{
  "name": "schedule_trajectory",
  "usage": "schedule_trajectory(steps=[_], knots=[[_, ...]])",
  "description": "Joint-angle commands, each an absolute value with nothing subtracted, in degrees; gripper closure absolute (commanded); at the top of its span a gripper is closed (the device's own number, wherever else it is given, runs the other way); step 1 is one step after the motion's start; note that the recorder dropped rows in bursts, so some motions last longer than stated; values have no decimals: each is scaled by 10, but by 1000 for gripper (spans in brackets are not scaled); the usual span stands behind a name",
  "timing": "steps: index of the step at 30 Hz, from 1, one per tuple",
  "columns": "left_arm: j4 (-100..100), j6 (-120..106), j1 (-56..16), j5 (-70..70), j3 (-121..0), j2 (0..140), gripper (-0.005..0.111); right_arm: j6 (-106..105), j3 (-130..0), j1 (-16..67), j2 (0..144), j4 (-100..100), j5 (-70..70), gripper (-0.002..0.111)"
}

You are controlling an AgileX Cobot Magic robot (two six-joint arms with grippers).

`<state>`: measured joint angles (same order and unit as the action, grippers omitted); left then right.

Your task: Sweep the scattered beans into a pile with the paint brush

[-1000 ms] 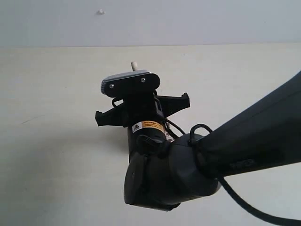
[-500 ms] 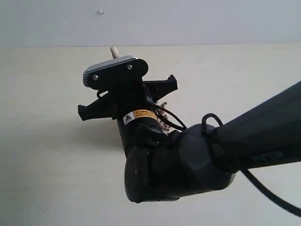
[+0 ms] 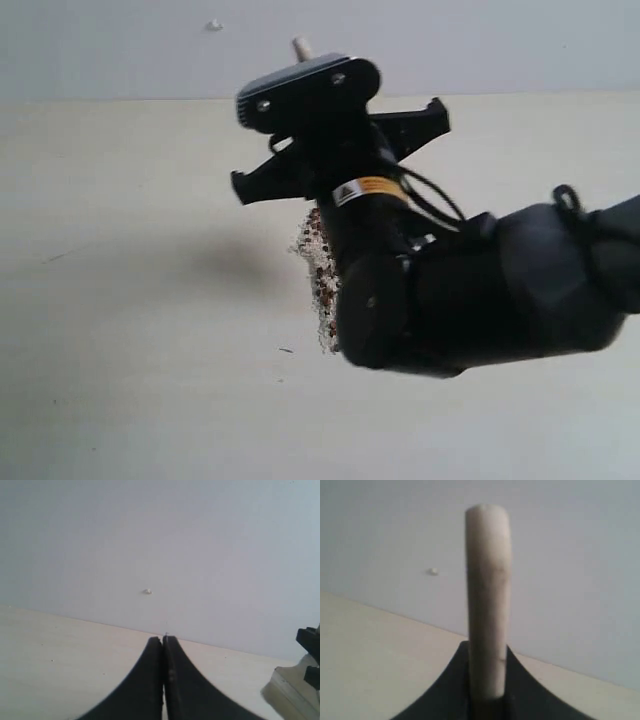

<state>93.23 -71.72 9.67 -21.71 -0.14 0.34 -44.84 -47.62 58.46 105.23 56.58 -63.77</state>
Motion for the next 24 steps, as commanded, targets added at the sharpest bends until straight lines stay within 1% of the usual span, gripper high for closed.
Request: schedule_trajectory(steps=[1,6,8,12,14,18,20,21,22,23,24], knots=[[932,-716,93,-216,0,0,107,-401,-430,507,1007,524,-611,108],[932,-716,93,-216,0,0,107,-245,-381,425,947,335,-567,108],[932,-716,93,-216,0,0,107,-180,-378,387,927,237,-525,108],[932,-716,93,-216,0,0,107,-25,-378,304,920,55,-467,108],[932,-716,93,-216,0,0,107,66,-378,267,922,-56,-464,108],[932,-716,93,-216,0,0,107,228,-378,193,922,-272,-518,108],[932,-716,93,-216,0,0,107,286,-378,153,922,-355,-565,108],[932,-716,93,-216,0,0,107,339,-378,114,922,-437,-611,108],[932,-716,93,-216,0,0,107,362,-381,98,922,-473,-627,108],[932,-716,93,-216,0,0,107,418,-394,61,929,-556,-661,108],[932,-716,93,-216,0,0,107,442,-399,47,936,-591,-683,108]])
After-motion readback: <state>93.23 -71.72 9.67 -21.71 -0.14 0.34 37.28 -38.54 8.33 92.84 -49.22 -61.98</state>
